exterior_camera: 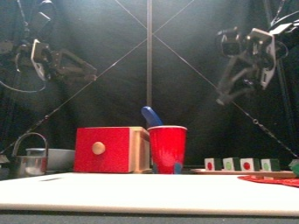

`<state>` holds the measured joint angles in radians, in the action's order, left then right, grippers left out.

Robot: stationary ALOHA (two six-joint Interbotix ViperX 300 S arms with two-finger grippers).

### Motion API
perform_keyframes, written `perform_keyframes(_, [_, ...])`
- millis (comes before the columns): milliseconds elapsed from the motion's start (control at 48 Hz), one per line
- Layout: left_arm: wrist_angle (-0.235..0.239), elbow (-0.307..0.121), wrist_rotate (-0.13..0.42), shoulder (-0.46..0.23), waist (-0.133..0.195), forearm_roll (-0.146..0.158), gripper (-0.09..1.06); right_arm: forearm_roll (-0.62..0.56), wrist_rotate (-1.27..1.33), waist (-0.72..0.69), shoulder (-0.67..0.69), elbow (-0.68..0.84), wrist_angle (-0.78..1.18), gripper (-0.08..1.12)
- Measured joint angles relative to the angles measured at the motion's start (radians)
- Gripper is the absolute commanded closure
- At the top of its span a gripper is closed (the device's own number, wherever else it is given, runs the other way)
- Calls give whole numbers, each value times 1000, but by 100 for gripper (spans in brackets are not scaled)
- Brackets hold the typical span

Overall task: Place sushi on board then cut the sushi with the knife then place the pieces on the plate
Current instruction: Place the 4 sushi pieces on the plate

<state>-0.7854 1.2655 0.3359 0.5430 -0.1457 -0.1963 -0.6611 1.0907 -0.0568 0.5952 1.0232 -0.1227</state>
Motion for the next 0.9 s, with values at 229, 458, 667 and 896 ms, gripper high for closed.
perform_keyframes(229, [2, -2, -2, -5, 0, -17, 12, -225, -8, -138, -161, 0, 456, 37])
perform_keyframes(458, [0, -5, -8, -6, 8, -26, 12, -268, -6, -195, -307, -37, 568, 38])
perform_keyframes(667, [0, -3, -8, -6, 60, -83, 12, -370, -6, -175, -331, -97, 569, 38])
perform_keyframes(896, [2, 6, -5, -6, 75, -100, 12, -442, -6, -172, -331, -123, 571, 38])
